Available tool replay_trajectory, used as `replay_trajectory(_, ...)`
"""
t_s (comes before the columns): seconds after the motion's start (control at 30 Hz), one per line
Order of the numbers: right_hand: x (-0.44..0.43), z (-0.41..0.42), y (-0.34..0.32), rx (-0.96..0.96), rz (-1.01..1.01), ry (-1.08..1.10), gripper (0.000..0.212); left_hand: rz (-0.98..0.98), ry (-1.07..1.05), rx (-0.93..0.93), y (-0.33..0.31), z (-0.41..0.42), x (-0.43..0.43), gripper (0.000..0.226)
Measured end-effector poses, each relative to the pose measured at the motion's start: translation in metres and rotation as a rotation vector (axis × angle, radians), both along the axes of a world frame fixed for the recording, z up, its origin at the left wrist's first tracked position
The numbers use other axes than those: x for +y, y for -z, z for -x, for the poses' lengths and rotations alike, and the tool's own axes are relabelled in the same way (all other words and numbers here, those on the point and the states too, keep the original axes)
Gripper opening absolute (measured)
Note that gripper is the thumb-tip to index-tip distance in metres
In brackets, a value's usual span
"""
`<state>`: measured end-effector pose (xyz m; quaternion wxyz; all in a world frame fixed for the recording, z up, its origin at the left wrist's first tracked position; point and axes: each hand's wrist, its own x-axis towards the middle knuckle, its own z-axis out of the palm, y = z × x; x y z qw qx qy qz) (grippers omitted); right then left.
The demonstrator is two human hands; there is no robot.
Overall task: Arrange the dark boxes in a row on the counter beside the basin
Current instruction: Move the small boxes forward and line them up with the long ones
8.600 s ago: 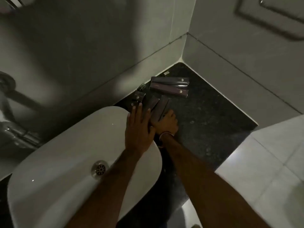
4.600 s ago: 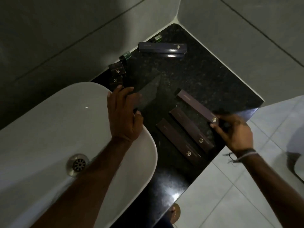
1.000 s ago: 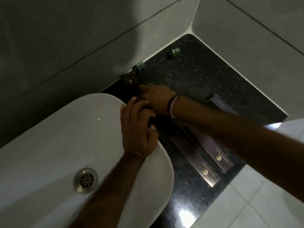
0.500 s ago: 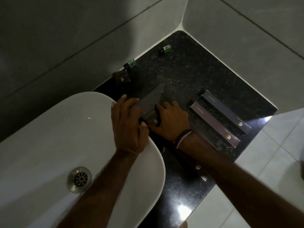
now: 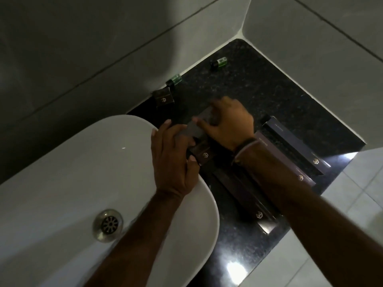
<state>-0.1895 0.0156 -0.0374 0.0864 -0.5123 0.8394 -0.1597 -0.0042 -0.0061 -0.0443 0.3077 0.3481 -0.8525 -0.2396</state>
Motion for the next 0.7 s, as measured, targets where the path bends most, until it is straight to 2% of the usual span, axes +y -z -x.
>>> replay_trajectory(0.13, -0.078, -0.006, 0.0, 0.088, 0.011, -0.175, 0.059, -0.007, -0.007, 0.01, 0.003, -0.002, -0.001, 0.035)
replay_trajectory(0.23, -0.13, -0.023, 0.005, 0.171, -0.071, -0.175, 0.067, -0.006, -0.003, 0.012, 0.005, -0.001, -0.002, 0.035)
replay_trajectory(0.37, -0.162, -0.034, 0.017, 0.15, -0.152, -0.137, 0.077, 0.019, -0.013, 0.018, 0.006, -0.001, -0.002, 0.037)
replay_trajectory(0.57, -0.126, -0.009, 0.018, 0.132, -0.169, -0.337, 0.077, 0.016, 0.022, 0.026, 0.006, -0.002, -0.003, 0.027)
replay_trajectory(0.7, -0.066, 0.036, 0.016, 0.096, -0.226, -0.352, 0.085, 0.011, 0.008, 0.016, 0.005, -0.001, -0.003, 0.036)
